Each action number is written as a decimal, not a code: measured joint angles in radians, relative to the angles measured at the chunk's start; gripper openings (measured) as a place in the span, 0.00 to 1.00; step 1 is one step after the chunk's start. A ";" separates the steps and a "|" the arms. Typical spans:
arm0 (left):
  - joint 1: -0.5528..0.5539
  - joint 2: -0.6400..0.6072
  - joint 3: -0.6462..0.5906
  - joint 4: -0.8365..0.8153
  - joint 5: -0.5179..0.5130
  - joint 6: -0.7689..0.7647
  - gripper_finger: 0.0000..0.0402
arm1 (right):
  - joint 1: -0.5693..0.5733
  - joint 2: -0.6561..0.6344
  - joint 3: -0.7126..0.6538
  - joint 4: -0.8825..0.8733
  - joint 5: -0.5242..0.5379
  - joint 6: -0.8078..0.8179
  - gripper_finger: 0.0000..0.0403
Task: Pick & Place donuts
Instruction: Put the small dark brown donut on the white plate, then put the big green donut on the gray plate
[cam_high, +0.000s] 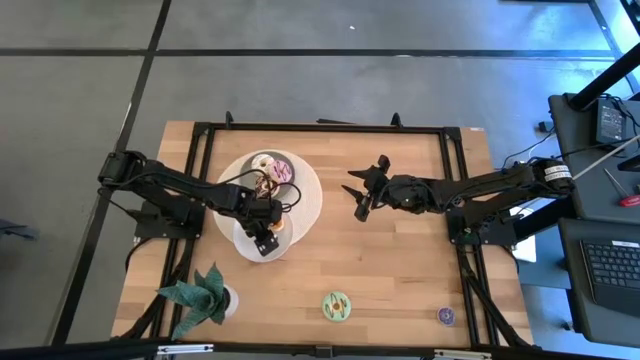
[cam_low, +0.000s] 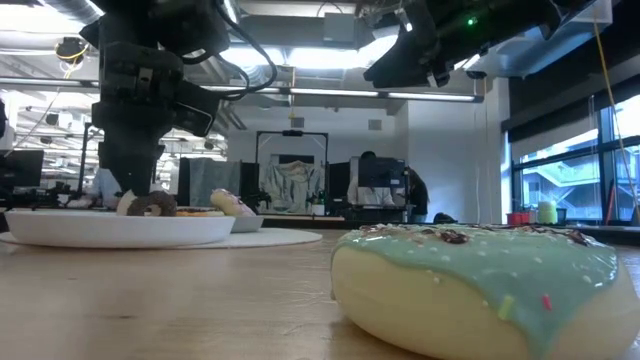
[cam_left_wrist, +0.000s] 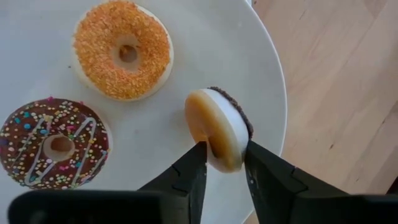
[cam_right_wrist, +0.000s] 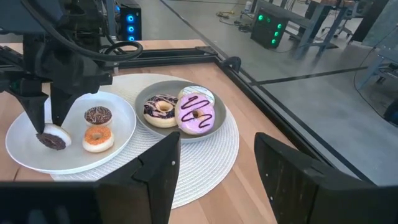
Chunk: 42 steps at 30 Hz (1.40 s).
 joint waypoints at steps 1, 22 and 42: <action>0.000 0.000 0.000 0.000 0.000 0.000 0.26 | 0.000 0.000 0.000 0.000 0.000 0.000 0.51; 0.000 0.000 0.001 -0.056 -0.066 -0.005 0.25 | 0.000 0.000 0.000 0.000 0.000 0.000 0.51; 0.000 0.000 0.000 -0.142 -0.117 -0.057 0.26 | 0.000 0.000 0.000 0.000 0.000 0.000 0.51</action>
